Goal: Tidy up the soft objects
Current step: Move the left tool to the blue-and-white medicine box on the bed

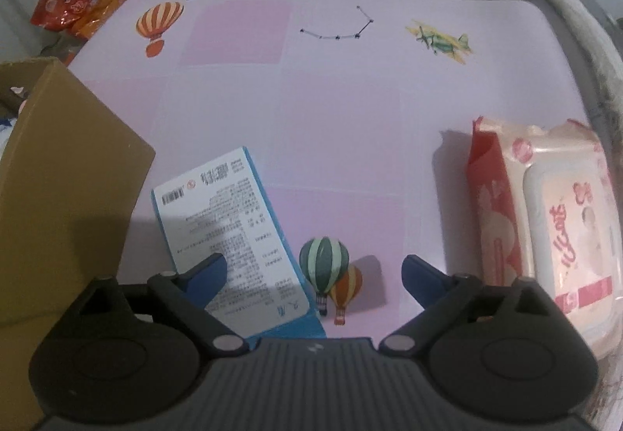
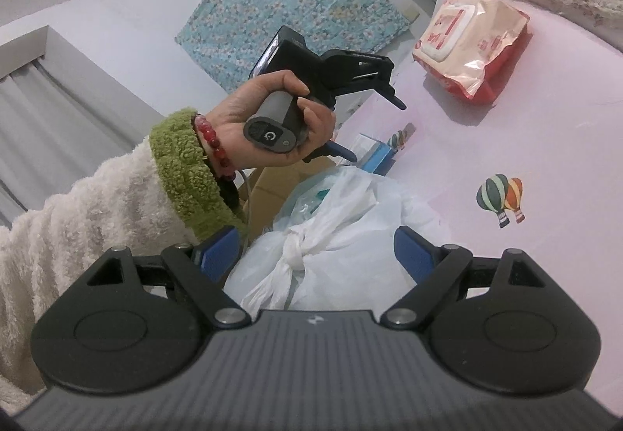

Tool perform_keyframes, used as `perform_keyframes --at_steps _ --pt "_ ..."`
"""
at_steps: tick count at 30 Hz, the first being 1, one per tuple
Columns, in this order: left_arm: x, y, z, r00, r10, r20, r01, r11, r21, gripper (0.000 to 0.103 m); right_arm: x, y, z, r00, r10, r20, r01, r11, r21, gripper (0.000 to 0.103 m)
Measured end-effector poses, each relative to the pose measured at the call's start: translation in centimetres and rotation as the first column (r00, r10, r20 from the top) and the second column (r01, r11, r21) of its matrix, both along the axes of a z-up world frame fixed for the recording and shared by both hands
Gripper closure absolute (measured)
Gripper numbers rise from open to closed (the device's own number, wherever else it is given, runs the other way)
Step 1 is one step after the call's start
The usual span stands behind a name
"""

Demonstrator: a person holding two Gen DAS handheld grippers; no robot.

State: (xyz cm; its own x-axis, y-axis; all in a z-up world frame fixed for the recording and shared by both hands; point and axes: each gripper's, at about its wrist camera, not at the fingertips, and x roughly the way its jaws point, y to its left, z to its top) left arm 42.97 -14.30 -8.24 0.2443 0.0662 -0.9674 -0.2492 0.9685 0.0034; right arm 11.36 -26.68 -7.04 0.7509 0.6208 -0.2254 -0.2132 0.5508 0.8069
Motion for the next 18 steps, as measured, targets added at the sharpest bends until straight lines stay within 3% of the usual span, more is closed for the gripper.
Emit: perform_keyframes --at_steps 6,13,18 --pt "0.6 -0.1 -0.3 1.000 0.009 -0.010 -0.008 1.000 0.021 0.006 -0.4 0.1 -0.2 1.000 0.001 0.004 -0.001 1.000 0.007 0.016" --pt "-0.1 -1.5 0.4 0.992 -0.129 -0.011 0.127 0.988 -0.086 0.006 -0.5 -0.3 -0.6 1.000 -0.006 -0.002 0.006 1.000 0.022 0.016" --pt "-0.4 0.3 0.6 0.995 -0.056 -0.080 0.044 0.989 -0.142 0.010 -0.5 -0.3 -0.9 1.000 -0.002 0.004 0.002 0.999 0.032 0.016"
